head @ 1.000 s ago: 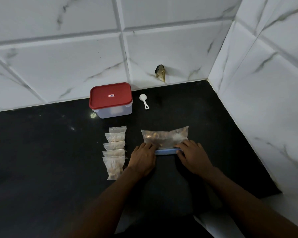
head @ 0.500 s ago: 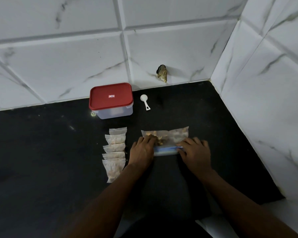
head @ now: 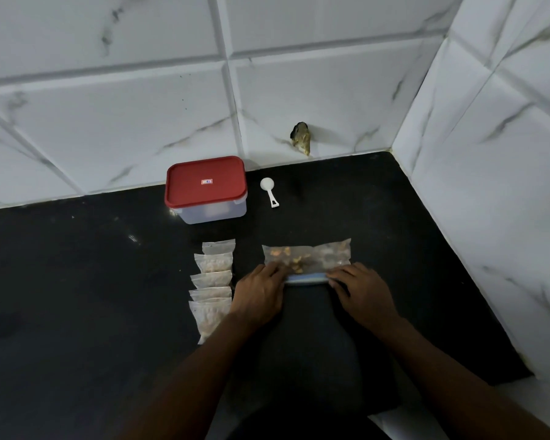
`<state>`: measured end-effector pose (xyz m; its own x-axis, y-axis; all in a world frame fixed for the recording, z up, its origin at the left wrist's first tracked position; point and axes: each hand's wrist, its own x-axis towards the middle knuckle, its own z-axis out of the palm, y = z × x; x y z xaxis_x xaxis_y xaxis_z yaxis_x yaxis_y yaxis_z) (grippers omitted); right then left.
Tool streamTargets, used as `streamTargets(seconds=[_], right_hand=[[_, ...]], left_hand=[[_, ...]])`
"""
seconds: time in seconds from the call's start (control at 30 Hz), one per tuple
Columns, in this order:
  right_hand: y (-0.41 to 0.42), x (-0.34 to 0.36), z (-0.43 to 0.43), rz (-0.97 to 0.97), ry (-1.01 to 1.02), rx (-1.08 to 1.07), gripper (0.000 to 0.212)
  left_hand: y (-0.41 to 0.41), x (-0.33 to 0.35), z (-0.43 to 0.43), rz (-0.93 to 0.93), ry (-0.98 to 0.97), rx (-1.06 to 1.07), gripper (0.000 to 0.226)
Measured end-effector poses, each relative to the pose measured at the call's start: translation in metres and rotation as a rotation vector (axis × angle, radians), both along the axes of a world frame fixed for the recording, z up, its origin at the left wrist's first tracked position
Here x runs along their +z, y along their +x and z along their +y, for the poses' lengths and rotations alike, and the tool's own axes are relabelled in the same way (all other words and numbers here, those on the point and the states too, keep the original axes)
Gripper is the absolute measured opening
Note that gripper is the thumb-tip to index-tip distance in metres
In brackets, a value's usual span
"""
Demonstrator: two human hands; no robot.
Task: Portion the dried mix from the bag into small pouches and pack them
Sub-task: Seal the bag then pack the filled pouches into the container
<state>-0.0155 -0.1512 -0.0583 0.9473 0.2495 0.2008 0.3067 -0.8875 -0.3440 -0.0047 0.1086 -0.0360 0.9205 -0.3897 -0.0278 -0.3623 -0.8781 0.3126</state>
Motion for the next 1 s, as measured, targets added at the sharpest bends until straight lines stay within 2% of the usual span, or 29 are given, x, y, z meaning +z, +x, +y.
streamTargets(seconds=[0.1, 0.27, 0.37, 0.53, 0.63, 0.77, 0.9, 1.0], right_hand=[[0.009, 0.003, 0.004, -0.034, -0.033, -0.034, 0.020], [0.019, 0.006, 0.006, 0.034, 0.006, -0.071, 0.016], [0.019, 0.012, 0.009, 0.015, -0.050, -0.110, 0.015], [0.020, 0.016, 0.016, 0.018, -0.198, -0.143, 0.028], [0.019, 0.015, 0.020, 0.015, -0.194, -0.139, 0.025], [0.016, 0.011, 0.015, 0.056, -0.252, -0.075, 0.042], [0.019, 0.025, 0.014, -0.008, -0.264, -0.060, 0.024], [0.029, 0.038, 0.013, -0.061, -0.287, -0.058, 0.020]], left_hand=[[0.009, 0.002, -0.003, -0.007, 0.016, 0.020, 0.034], [0.016, 0.007, -0.008, 0.023, 0.005, 0.122, 0.033], [0.021, 0.009, -0.011, 0.056, 0.047, 0.098, 0.042], [0.024, 0.010, -0.015, 0.028, 0.145, 0.119, 0.042], [0.022, 0.014, -0.015, -0.024, 0.184, 0.128, 0.047], [0.021, 0.017, -0.010, -0.003, 0.213, 0.045, 0.056], [0.027, 0.022, -0.009, -0.037, 0.255, 0.005, 0.050], [0.034, 0.032, -0.007, -0.074, 0.253, 0.014, 0.046]])
